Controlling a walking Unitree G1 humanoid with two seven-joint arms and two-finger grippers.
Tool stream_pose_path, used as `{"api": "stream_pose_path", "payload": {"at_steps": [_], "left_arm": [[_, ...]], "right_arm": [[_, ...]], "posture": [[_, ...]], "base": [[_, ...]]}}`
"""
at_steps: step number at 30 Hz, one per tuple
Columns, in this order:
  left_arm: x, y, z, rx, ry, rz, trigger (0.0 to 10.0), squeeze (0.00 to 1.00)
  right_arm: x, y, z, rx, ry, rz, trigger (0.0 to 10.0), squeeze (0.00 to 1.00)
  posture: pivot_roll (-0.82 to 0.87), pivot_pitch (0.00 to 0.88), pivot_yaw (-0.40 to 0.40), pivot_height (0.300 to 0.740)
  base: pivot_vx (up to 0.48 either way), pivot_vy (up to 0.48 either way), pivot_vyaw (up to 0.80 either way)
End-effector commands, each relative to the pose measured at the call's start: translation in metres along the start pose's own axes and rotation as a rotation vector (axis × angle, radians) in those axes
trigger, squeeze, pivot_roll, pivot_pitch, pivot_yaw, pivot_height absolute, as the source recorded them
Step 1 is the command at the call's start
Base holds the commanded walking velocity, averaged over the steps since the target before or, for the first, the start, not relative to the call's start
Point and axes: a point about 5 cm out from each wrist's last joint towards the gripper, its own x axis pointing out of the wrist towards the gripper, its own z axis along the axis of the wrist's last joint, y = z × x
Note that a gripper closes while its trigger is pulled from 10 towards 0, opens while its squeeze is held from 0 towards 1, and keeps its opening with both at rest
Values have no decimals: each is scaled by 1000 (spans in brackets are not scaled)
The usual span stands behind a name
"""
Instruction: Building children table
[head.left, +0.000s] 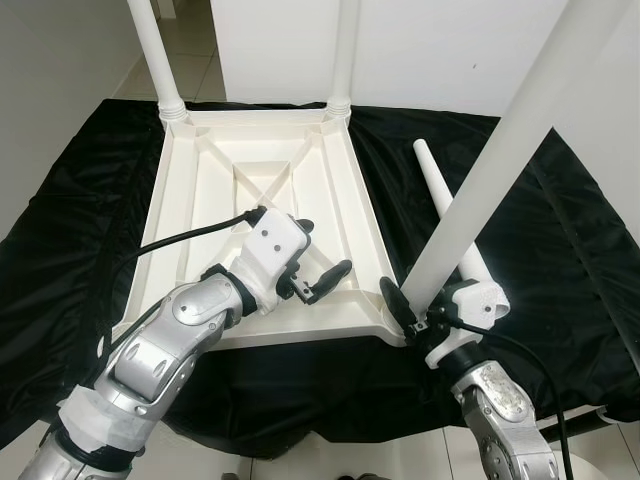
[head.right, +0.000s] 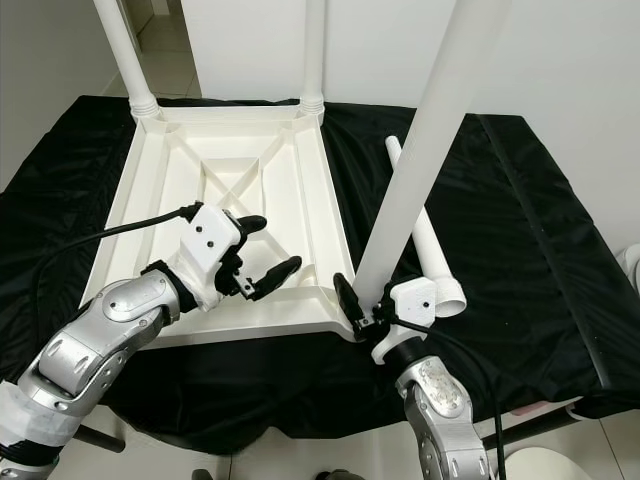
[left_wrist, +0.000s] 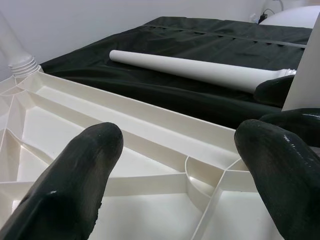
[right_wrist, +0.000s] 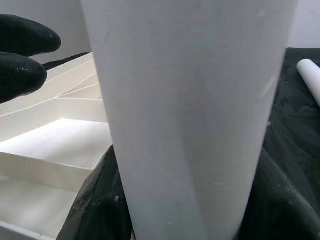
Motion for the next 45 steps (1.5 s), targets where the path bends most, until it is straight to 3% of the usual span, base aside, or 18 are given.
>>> {"api": "stream_pose_path", "payload": {"at_steps": [1,11,18,19,23,39,40,41,45], "left_arm": [[-2,-4,3,7,-6,-112,10000,0],[-3,-6,3,5,-5,-118,10000,0],[-2,-7,3,5,-8,-122,10000,0],[-1,-7,3,5,-9,-123,10000,0],[-1,-8,3,6,-12,-126,10000,0],[1,-7,4,10,-16,-132,10000,0],[1,-8,4,9,-17,-131,10000,0],[1,-8,5,10,-18,-131,10000,0],[1,-9,4,9,-18,-132,10000,0]], "right_arm": [[-5,0,-23,117,119,-40,10000,0],[3,7,-16,36,82,-131,10000,0],[13,9,-14,11,71,-356,10000,0],[15,6,-15,-2,72,-436,10000,0],[22,-2,-12,-21,45,-572,10000,0],[27,-3,-6,-51,3,-615,10000,0],[27,-3,-6,-48,-1,-617,10000,235],[27,-3,-6,-36,-13,-615,10000,1000],[27,0,-3,-30,-44,-580,10000,1000]], "posture": [[-29,130,21,740],[-28,131,16,740],[-28,124,13,740],[-29,124,13,740],[-28,120,19,740],[-26,107,15,740],[-25,102,10,740],[-24,100,9,740],[-24,99,9,740]], "base": [[0,0,0],[0,0,0],[0,0,0],[0,0,0],[0,0,0],[0,0,0],[0,0,0],[0,0,0],[0,0,0]]}}
